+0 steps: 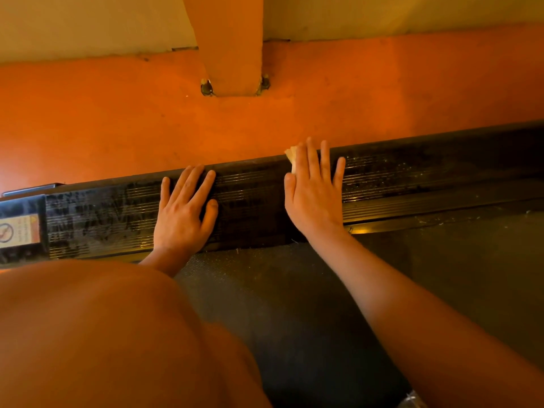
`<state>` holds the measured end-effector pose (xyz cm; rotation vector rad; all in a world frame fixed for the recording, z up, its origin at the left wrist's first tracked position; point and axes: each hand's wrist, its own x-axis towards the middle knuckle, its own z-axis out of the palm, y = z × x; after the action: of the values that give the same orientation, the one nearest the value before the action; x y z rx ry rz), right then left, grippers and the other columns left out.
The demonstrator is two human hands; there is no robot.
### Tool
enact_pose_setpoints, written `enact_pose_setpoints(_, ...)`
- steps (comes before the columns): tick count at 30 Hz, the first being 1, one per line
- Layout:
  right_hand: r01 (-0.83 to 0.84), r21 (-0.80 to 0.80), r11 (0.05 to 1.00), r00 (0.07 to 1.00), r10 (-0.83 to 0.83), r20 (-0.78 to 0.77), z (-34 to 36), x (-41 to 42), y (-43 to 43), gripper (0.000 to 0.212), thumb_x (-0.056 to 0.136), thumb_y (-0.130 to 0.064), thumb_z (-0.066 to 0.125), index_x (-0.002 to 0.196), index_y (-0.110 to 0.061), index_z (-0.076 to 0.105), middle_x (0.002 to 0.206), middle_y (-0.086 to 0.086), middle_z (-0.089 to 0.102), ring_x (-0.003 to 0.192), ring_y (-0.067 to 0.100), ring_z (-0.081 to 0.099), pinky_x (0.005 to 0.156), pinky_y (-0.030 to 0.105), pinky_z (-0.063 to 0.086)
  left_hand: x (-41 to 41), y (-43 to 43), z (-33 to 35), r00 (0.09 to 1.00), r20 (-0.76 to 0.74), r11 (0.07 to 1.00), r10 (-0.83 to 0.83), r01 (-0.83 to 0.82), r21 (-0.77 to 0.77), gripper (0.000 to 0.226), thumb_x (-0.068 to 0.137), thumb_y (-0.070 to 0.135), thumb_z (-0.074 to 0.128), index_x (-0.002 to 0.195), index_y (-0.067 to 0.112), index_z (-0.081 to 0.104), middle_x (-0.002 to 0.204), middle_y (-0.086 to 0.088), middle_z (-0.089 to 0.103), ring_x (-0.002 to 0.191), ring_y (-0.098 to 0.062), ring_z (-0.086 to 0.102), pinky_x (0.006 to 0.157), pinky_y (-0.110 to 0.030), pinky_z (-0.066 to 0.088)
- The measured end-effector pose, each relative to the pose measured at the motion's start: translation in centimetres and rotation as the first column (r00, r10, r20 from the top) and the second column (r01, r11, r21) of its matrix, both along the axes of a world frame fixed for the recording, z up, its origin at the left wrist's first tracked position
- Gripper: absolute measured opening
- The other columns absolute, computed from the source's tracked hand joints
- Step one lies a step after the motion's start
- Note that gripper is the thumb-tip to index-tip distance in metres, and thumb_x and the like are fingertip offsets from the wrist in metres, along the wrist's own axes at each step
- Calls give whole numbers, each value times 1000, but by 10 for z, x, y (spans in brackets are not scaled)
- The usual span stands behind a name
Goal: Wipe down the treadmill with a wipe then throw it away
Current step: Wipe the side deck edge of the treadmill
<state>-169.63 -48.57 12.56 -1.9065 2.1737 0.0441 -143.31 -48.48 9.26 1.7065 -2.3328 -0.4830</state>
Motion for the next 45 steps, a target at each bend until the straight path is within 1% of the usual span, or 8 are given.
enact_pose_setpoints(6,3,36,999,1000,-3,2,2,11,64,63,109,-44,16,164,-16,7,172,7,5,159,29,-2,126,58,4,-1,1,1,1000,-3,1000,7,-7,0,55,108,40,33,160,21,33,167,-5,28,157,-21,14,127,-56,6)
enact_pose_setpoints(11,11,28,1000,1000,-11,-16,1,-4,-3,63,109,-44,15,165,-15,6,172,7,2,158,29,-5,127,58,0,0,0,3,1000,-1,1000,-2,2,-4,55,108,40,33,160,21,33,167,-6,28,157,-21,14,127,-55,5)
enact_pose_setpoints(17,3,24,1000,1000,-3,3,4,2,60,63,109,-44,16,164,-15,7,172,8,5,159,29,-2,127,57,5,-2,0,4,1000,5,1000,4,-4,5,55,108,41,33,160,20,34,167,-6,28,158,-21,14,127,-55,6)
enact_pose_setpoints(25,-55,48,997,998,57,-39,5,-16,1,66,109,-46,19,165,-15,4,173,8,0,158,30,-8,126,59,0,-4,-1,6,999,34,1000,2,-3,27,57,108,42,31,161,22,31,170,-6,19,157,-24,14,127,-53,5)
enact_pose_setpoints(33,-129,24,991,990,130,-47,7,-17,-1,65,110,-44,18,165,-13,3,172,9,-6,157,29,-14,126,55,-8,-10,-5,11,994,64,996,-86,84,21,57,107,38,28,157,12,36,168,-11,23,155,-32,22,122,-66,12)
enact_pose_setpoints(37,-165,0,986,986,165,-27,1,-23,4,64,109,-45,15,165,-15,7,173,7,0,158,27,-10,126,56,-4,-58,-15,15,983,30,981,-182,180,76,64,105,46,33,162,19,23,170,-3,17,157,-21,12,125,-60,6)
enact_pose_setpoints(40,-191,-27,981,982,190,-17,2,-28,3,63,110,-45,15,164,-14,11,172,7,6,159,26,-5,127,54,0,-84,-18,10,948,109,953,-300,293,73,65,107,53,25,164,25,11,172,3,3,158,-13,-5,124,-61,-3)
enact_pose_setpoints(45,-102,-62,993,994,99,-42,6,-48,-14,56,109,-42,22,155,-12,36,165,9,32,159,28,8,127,54,1,-79,-18,9,929,145,940,-340,334,65,61,108,51,21,164,29,11,172,4,2,158,-16,-6,124,-62,-2)
